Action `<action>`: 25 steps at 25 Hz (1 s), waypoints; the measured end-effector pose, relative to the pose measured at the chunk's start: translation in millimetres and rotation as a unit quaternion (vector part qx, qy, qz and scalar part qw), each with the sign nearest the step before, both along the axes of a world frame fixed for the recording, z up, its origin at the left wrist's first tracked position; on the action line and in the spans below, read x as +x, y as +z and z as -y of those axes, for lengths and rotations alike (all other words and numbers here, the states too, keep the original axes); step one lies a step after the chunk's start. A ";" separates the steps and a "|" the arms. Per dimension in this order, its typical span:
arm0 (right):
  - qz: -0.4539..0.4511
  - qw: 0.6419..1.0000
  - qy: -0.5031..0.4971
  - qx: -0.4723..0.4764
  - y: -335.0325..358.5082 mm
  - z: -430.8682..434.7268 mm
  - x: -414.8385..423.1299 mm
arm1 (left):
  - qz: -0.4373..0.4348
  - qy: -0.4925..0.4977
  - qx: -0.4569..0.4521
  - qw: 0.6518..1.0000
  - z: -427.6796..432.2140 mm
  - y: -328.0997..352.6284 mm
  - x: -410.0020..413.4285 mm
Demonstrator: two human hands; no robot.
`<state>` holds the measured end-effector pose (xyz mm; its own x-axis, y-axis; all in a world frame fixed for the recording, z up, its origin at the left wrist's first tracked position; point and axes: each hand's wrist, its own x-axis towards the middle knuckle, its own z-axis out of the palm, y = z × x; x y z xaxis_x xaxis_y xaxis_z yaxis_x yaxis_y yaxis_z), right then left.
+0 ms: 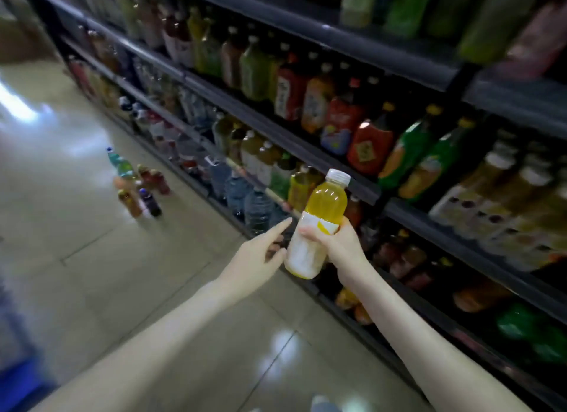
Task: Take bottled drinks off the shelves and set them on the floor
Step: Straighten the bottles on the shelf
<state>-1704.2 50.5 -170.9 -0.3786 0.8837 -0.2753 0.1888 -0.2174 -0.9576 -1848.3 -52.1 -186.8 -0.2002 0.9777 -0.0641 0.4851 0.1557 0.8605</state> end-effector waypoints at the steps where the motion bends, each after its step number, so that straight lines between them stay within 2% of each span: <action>1: -0.001 1.000 0.017 -0.004 -5.2 3.3 -30.3 | 0.007 0.026 -0.016 1.000 6.3 -4.5 -29.5; 5: 0.013 0.996 0.082 -0.032 -26.2 -3.0 -143.6 | 0.104 0.068 -0.046 0.991 3.0 -30.9 -131.5; 9: 0.017 0.992 0.105 -0.062 -54.5 -31.3 -262.8 | 0.163 0.041 -0.065 0.984 -29.9 -55.4 -243.4; 12: 0.002 0.989 0.133 -0.063 -64.9 -69.6 -375.7 | 0.159 0.049 -0.089 0.982 -68.3 -58.4 -355.5; 19: -0.008 0.982 0.177 -0.061 -51.7 -122.1 -649.8 | 0.140 0.160 -0.094 0.973 -107.7 -34.8 -604.5; 22: -0.010 0.983 0.180 -0.043 -55.2 -138.7 -754.9 | 0.144 0.134 -0.089 0.976 -128.1 -37.1 -715.0; 25: -0.027 0.991 0.126 -0.016 -46.6 -156.7 -844.9 | 0.088 0.075 -0.093 0.989 -163.7 -27.2 -816.0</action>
<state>-2549.2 207.2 -217.4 -0.6019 0.7497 -0.2750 0.1895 -0.2005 -0.9612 -2664.3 111.5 -214.0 -0.3128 0.9056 -0.2865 0.2902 0.3784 0.8790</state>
